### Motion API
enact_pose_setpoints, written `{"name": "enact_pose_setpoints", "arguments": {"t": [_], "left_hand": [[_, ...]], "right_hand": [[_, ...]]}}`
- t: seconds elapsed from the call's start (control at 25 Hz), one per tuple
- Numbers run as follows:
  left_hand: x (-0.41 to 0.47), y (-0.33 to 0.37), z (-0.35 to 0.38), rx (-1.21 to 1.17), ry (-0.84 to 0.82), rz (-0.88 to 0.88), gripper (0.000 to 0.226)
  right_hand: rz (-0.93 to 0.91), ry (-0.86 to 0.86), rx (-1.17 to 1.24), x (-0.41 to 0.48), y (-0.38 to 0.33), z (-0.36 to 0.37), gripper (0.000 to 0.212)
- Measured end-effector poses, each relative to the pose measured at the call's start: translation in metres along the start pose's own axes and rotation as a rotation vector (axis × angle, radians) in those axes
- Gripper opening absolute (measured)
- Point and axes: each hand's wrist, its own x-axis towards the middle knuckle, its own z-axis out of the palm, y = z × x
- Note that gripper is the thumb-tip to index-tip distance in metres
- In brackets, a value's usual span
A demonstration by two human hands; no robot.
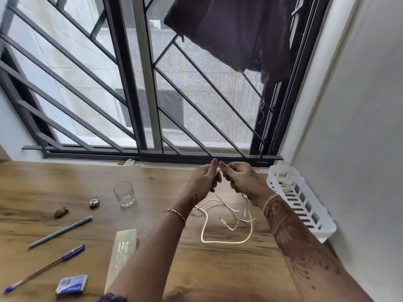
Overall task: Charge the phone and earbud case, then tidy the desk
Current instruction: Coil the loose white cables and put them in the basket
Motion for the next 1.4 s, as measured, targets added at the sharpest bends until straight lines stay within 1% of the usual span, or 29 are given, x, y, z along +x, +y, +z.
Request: {"name": "enact_pose_setpoints", "arguments": {"t": [0.08, 0.16, 0.24, 0.32, 0.36, 0.48, 0.56, 0.6, 0.68, 0.76, 0.8, 0.84, 0.88, 0.96, 1.04, 1.16, 1.24, 1.28, 1.32, 1.4], "left_hand": [[-0.002, 0.004, -0.002, -0.096, -0.056, -0.047, 0.057], [-0.005, 0.01, -0.003, -0.248, -0.113, -0.112, 0.051], [-0.009, 0.015, -0.003, -0.435, -0.176, -0.197, 0.044], [-0.009, 0.017, -0.001, -0.625, -0.194, -0.263, 0.042], [-0.009, 0.018, -0.003, -0.723, -0.18, -0.29, 0.043], [-0.001, 0.024, -0.013, -1.031, -0.133, -0.297, 0.047], [0.004, 0.029, -0.02, -1.13, -0.11, -0.261, 0.045], [0.006, 0.029, -0.021, -1.144, -0.1, -0.251, 0.044], [0.007, 0.028, -0.018, -1.131, -0.095, -0.255, 0.042], [0.008, 0.021, -0.012, -1.084, -0.091, -0.289, 0.04], [0.008, 0.018, -0.009, -1.056, -0.098, -0.307, 0.039], [0.008, 0.015, -0.007, -1.032, -0.107, -0.32, 0.039], [0.008, 0.015, -0.004, -1.02, -0.116, -0.322, 0.038], [0.007, 0.018, 0.0, -1.034, -0.12, -0.305, 0.039], [0.009, 0.022, 0.0, -1.058, -0.075, -0.283, 0.04], [0.015, 0.029, -0.001, -1.064, 0.037, -0.248, 0.04], [0.02, 0.033, -0.001, -1.007, 0.135, -0.219, 0.04], [0.022, 0.034, -0.002, -0.978, 0.157, -0.185, 0.039], [0.023, 0.034, -0.002, -0.938, 0.157, -0.145, 0.039], [0.024, 0.028, -0.002, -0.762, 0.134, -0.085, 0.036]], "right_hand": [[0.042, 0.0, 0.099, 0.006, 0.002, -0.002, 0.034], [0.063, -0.02, 0.159, 0.01, 0.006, -0.003, 0.033], [0.04, -0.054, 0.209, 0.012, 0.009, -0.005, 0.032], [0.003, -0.096, 0.248, 0.015, 0.016, -0.009, 0.029], [-0.011, -0.114, 0.23, 0.016, 0.019, -0.011, 0.028], [-0.01, -0.142, 0.026, 0.014, 0.035, -0.019, 0.025], [0.014, -0.135, -0.036, 0.01, 0.045, -0.022, 0.025], [0.024, -0.137, -0.044, 0.009, 0.049, -0.023, 0.026], [0.017, -0.153, -0.139, 0.007, 0.053, -0.022, 0.022], [-0.02, -0.09, -0.362, 0.007, 0.05, -0.02, 0.007], [-0.062, -0.014, -0.456, 0.008, 0.045, -0.017, 0.015], [-0.125, 0.059, -0.507, 0.008, 0.039, -0.013, 0.024], [-0.188, 0.11, -0.534, 0.007, 0.031, -0.009, 0.03], [-0.284, 0.145, -0.571, 0.006, 0.019, 0.001, 0.03], [-0.323, 0.143, -0.611, 0.004, 0.017, 0.009, 0.025], [-0.303, 0.13, -0.65, 0.001, 0.017, 0.015, 0.022], [-0.256, 0.069, -0.635, -0.003, 0.014, 0.017, 0.022], [-0.235, 0.04, -0.638, -0.004, 0.012, 0.018, 0.021], [-0.213, 0.019, -0.646, -0.005, 0.009, 0.018, 0.02], [-0.188, -0.02, -0.645, -0.007, -0.001, 0.015, 0.02]]}}
